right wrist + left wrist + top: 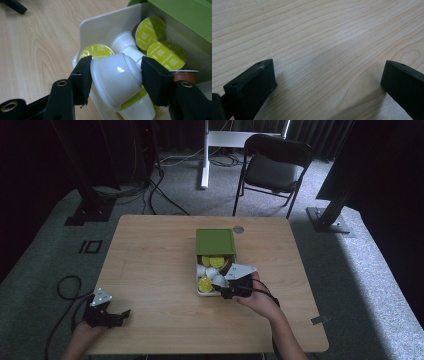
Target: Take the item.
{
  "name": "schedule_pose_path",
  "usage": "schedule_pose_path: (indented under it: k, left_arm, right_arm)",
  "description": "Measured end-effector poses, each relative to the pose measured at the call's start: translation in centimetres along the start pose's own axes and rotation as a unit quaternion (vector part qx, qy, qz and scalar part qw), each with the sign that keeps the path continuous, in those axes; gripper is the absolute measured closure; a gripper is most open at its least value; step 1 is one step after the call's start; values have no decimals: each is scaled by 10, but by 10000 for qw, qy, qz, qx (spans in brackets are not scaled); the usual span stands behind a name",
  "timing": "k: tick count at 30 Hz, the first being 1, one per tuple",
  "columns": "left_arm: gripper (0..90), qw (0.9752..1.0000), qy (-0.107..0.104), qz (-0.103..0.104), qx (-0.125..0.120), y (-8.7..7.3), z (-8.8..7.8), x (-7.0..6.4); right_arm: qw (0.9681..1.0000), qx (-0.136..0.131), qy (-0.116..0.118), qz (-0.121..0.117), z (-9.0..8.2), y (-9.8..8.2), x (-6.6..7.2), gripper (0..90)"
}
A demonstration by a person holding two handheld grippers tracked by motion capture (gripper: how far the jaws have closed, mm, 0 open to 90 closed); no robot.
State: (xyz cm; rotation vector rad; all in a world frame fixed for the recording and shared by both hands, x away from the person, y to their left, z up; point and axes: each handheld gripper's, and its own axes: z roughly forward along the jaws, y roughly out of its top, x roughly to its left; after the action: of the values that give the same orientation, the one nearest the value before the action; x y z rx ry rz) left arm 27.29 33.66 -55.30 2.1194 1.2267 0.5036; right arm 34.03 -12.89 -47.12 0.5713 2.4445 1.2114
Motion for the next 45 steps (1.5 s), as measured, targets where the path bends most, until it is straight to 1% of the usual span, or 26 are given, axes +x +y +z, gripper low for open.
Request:
schedule_pose_path:
  k: [6,11,14,16,18,20,23,24,25,26,28,29,30,31,32,33,34,35,36,38,39,40,41,42,43,45]
  left_arm:
    - [5,10000,0,-1,0,0,0,0]
    - [5,10000,3,7,-1,0,0,0]
    - [6,10000,-2,2,3,0,0,0]
    - [5,10000,-2,6,5,0,0,0]
    - [5,10000,3,17,3,0,0,0]
    - [5,10000,0,6,3,0,0,0]
    - [5,10000,1,8,4,0,0,0]
    - [6,10000,1,8,3,0,0,0]
    - [5,10000,0,8,4,0,0,0]
    - [5,10000,0,8,4,0,0,0]
    - [6,10000,0,6,3,0,0,0]
    - [5,10000,1,9,5,0,0,0]
    - [6,10000,1,6,3,0,0,0]
    - [6,10000,1,7,2,0,0,0]
    - [5,10000,1,8,5,0,0,0]
    - [5,10000,0,7,4,0,0,0]
    - [6,10000,0,4,0,0,0,0]
    - [6,10000,2,9,2,0,0,0]
    - [5,10000,2,12,4,0,0,0]
    - [5,10000,0,0,0,0,0,0]
    - [5,10000,-1,-1,0,0,0,0]
    - [5,10000,-1,0,0,0,0,0]
    - [6,10000,-1,0,1,0,0,0]
    - [6,10000,-1,3,3,0,0,0]
    - [6,10000,-1,4,3,0,0,0]
    - [5,10000,-1,3,2,0,0,0]
  right_arm:
    - [9999,-136,-35,-42,-8,9,0,443]
    - [9993,-357,-114,-26,-18,18,-1,443]
    - [9975,-613,-342,-51,-25,24,-2,444]
    - [9954,-792,-533,-54,-30,28,-3,444]
    - [9938,-911,-641,-51,-34,30,-5,444]
    - [9935,-906,-686,-47,-38,32,-7,444]
    - [9921,-928,-849,-17,-42,32,-11,444]
    - [9904,-999,-951,28,-44,32,-12,444]
    - [9884,-1039,-1108,42,-45,32,-13,444]
    - [9853,-1065,-1336,31,-47,31,-14,445]
    - [9810,-1089,-1600,99,-51,30,-18,445]
    - [9796,-1025,-1726,106,-52,29,-20,445]
    - [9788,-941,-1815,91,-52,28,-23,445]
    - [9775,-918,-1893,141,-52,26,-26,445]
    - [9776,-863,-1908,202,-53,24,-29,444]
    - [9764,-795,-1994,231,-53,21,-32,445]
    - [9744,-739,-2105,265,-53,18,-35,445]
    - [9740,-688,-2133,342,-52,15,-39,445]
    - [9717,-636,-2242,393,-52,11,-42,445]
    - [9660,-433,-2524,365,-51,2,-49,445]
    - [9638,-382,-2608,405,-49,-3,-53,445]
    - [9643,-327,-2578,510,-47,-9,-56,445]
    - [9641,-244,-2586,559,-45,-15,-59,445]
    - [9630,-169,-2626,582,-43,-20,-61,446]
    - [9630,-123,-2611,657,-42,-25,-63,446]
    - [9628,-122,-2573,816,-39,-34,-67,446]
